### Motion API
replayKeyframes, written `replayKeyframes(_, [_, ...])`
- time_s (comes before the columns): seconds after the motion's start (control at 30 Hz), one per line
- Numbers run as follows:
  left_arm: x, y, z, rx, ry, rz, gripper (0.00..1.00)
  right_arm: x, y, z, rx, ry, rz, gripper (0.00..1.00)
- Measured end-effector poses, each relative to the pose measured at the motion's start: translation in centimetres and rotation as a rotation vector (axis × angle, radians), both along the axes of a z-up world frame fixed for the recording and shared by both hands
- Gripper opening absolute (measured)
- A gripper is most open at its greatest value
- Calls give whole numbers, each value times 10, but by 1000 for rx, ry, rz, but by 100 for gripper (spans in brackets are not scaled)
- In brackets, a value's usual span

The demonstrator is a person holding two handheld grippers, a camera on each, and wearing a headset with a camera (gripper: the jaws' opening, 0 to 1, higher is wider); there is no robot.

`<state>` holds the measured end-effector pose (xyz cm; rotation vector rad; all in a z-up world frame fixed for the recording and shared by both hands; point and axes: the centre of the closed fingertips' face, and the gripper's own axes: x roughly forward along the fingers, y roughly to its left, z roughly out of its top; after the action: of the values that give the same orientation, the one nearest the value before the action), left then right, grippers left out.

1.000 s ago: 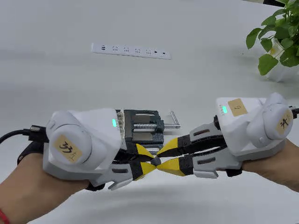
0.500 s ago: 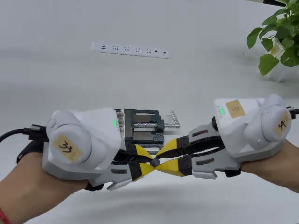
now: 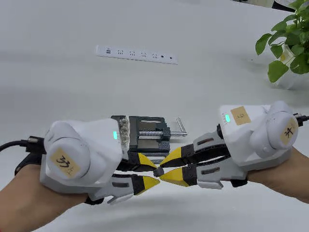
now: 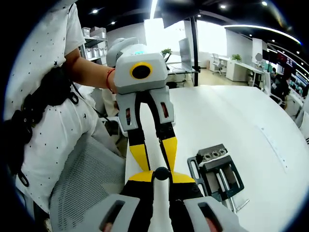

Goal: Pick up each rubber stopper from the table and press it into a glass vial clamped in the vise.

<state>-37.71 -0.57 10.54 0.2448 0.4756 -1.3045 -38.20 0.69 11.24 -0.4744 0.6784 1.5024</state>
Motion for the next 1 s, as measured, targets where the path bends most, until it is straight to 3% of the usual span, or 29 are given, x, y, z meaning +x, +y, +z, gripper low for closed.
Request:
replayKeyframes(0.23, [9, 22, -5, -15, 3, 59, 20, 9, 2, 6, -9, -8, -1, 6])
replayKeyframes(0.4, [18, 43, -4, -31, -2, 128, 23, 24, 8, 12, -15, -18, -21, 6])
replayKeyframes(0.5, [27, 55, -1, -55, -16, 183, 30, 38, 13, 14, -31, -40, -24, 6])
replayKeyframes(0.73, [40, 77, 1, -100, -12, 255, 39, 66, 30, 16, -64, -58, -9, 6])
replayKeyframes(1.0, [53, 99, -3, -144, -44, 295, 52, 102, 49, 1, -150, -88, -2, 6])
